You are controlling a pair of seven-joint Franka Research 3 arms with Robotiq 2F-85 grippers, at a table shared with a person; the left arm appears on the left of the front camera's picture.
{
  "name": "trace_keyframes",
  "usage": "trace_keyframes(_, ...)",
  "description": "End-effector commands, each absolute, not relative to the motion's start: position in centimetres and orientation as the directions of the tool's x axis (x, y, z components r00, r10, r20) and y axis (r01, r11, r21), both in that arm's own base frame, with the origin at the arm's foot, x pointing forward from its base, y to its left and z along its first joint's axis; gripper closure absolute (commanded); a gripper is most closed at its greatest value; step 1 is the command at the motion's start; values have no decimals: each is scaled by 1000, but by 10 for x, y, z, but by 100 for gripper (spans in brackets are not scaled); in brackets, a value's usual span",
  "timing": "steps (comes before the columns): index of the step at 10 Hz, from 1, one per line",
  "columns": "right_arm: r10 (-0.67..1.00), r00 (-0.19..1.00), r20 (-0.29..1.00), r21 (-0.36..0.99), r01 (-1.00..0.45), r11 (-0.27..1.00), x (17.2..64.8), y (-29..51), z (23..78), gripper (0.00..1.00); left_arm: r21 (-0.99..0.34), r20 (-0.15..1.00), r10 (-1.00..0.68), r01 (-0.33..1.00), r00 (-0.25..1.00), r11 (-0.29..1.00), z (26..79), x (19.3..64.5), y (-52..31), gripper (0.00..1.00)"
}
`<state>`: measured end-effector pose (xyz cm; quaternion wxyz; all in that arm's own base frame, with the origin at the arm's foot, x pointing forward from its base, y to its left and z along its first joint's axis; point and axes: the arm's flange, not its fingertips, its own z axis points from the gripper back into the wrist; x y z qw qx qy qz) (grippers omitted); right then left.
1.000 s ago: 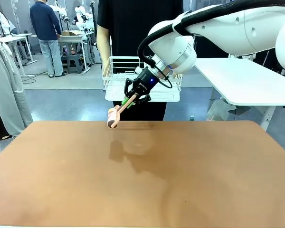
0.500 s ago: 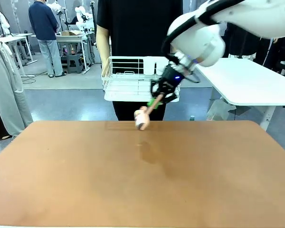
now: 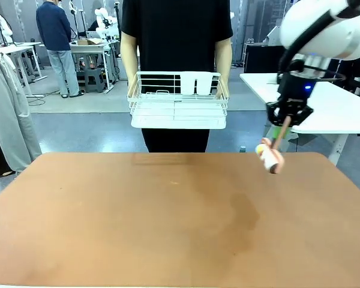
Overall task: Clean the table.
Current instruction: Clean the table with the Lint Roller when the human lifts the Dish drying rack.
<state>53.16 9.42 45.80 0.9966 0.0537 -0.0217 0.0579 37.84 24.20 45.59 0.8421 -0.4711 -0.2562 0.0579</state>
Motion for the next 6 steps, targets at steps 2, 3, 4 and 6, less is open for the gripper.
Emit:
trace_keyframes(2, 25, 999, 44, 59, -27, 998, 480, 73, 457, 79, -829, 383, 343, 156, 857, 536, 457, 377, 243, 0)
trace_keyframes(3, -3, 999, 48, 52, 1, 999, 467, 66, 454, 79, -829, 383, 343, 156, 857, 536, 457, 377, 243, 0)
trace_keyframes(4, -15, 999, 42, 49, 13, 999, 461, 62, 449, 79, -829, 383, 343, 156, 857, 536, 457, 377, 243, 0)
trace_keyframes(6, -19, 998, 61, 94, 13, 996, 467, 57, 444, 79, -829, 383, 343, 156, 857, 536, 457, 377, 243, 0)
